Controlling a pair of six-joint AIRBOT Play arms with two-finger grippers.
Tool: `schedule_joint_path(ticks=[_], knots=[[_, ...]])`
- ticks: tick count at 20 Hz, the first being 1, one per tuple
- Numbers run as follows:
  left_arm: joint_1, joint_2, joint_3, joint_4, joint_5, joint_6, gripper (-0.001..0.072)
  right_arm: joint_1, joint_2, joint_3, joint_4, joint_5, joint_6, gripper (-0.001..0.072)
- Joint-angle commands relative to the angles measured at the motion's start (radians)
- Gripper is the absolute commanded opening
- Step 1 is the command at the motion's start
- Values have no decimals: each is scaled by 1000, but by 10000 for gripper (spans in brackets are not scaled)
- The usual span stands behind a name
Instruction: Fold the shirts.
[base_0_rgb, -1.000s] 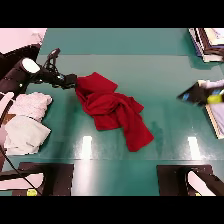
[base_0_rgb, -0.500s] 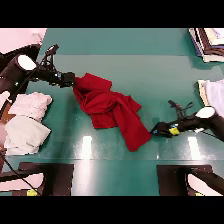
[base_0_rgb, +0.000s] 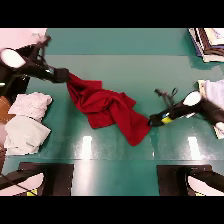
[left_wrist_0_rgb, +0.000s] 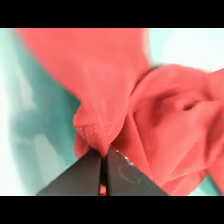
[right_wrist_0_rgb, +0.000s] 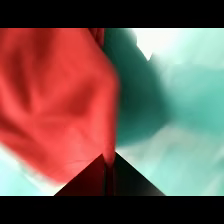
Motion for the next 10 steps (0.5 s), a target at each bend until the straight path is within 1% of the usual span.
schedule_joint_path(ticks=[1,3,6,7,10], knots=[[1,182,108,93,3,0,25,-113,168,223,-167,96,46,15],[1,289,220,95,2,0,25,-220,276,387,-177,101,45,15],[1,414,389,93,-4,-11,25,-371,385,636,-176,109,45,15],[1,444,447,93,-13,-13,24,-410,409,703,-176,110,45,15],[1,482,608,92,-50,-61,24,-504,459,866,-177,109,43,15]])
